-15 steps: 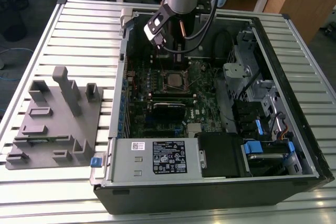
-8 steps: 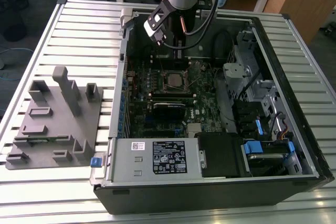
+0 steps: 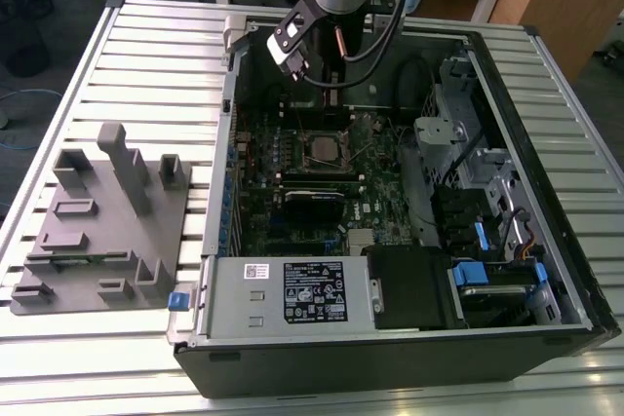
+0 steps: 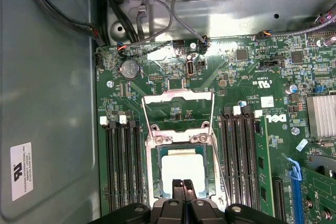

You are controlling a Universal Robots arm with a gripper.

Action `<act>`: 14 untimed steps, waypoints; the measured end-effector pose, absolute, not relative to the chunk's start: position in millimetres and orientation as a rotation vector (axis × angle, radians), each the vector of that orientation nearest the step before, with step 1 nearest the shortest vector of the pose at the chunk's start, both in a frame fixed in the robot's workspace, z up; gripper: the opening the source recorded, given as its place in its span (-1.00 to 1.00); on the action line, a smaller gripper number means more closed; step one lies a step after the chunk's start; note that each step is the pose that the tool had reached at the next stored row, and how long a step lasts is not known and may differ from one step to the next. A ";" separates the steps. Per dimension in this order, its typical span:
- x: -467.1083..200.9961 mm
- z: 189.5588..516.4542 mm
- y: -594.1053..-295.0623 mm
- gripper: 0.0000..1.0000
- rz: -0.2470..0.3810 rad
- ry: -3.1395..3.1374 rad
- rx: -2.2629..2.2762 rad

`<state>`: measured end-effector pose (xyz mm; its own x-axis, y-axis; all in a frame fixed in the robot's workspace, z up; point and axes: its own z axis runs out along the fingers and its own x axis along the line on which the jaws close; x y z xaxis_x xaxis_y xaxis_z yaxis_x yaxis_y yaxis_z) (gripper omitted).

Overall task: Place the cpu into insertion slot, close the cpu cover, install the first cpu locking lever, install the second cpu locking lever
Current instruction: 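Close the cpu cover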

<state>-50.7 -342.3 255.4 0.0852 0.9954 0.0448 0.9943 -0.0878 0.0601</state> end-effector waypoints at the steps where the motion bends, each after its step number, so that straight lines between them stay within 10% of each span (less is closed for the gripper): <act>1: -50.7 255.5 -342.3 -0.79 0.115 2.112 2.304; 14: -50.7 264.3 -342.3 -0.79 0.115 2.112 2.304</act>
<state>-50.7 -342.3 264.3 0.0852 0.9954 0.0447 0.9943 -0.0878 0.0601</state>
